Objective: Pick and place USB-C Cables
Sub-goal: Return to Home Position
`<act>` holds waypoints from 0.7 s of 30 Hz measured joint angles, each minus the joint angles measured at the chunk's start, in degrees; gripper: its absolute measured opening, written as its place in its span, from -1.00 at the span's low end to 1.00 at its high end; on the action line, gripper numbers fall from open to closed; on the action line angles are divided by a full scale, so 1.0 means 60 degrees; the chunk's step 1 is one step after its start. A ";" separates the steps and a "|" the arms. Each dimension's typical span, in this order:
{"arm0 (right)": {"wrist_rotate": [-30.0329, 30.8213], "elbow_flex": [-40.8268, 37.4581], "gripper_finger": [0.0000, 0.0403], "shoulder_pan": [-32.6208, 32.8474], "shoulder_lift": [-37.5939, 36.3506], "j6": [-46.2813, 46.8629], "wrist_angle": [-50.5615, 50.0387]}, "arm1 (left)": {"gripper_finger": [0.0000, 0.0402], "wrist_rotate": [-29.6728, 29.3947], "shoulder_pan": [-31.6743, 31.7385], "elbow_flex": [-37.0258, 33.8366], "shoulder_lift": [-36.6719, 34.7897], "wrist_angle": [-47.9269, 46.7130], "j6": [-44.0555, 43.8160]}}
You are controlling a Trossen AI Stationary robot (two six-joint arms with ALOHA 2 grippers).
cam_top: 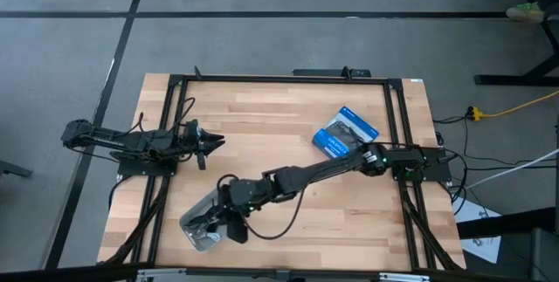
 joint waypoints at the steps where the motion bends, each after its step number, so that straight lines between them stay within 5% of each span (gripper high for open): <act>1: -0.0205 0.0004 -0.54 0.0007 -0.0081 0.0011 -0.0039 | -0.57 0.0000 0.0000 0.0000 0.0000 0.0002 0.0000; 8: -0.0766 0.0011 -0.54 0.0009 -0.0162 -0.0192 -0.0294 | -0.57 0.0027 0.0000 0.0000 0.0000 0.0004 -0.0150; 13: -0.1188 0.0011 -0.54 -0.0070 -0.0329 0.0597 -0.3137 | -0.57 0.0084 0.0000 0.0000 0.0000 0.0004 0.0238; 16: -0.0580 0.0000 -0.54 0.0023 -0.0659 0.0349 -0.4422 | -0.57 0.0083 -0.0001 0.0000 0.0000 0.0002 0.0397; 21: 0.1842 0.0004 -0.54 0.0631 -0.1410 -0.0104 -0.5939 | -0.57 0.0099 0.0000 0.0000 0.0000 0.0003 0.0394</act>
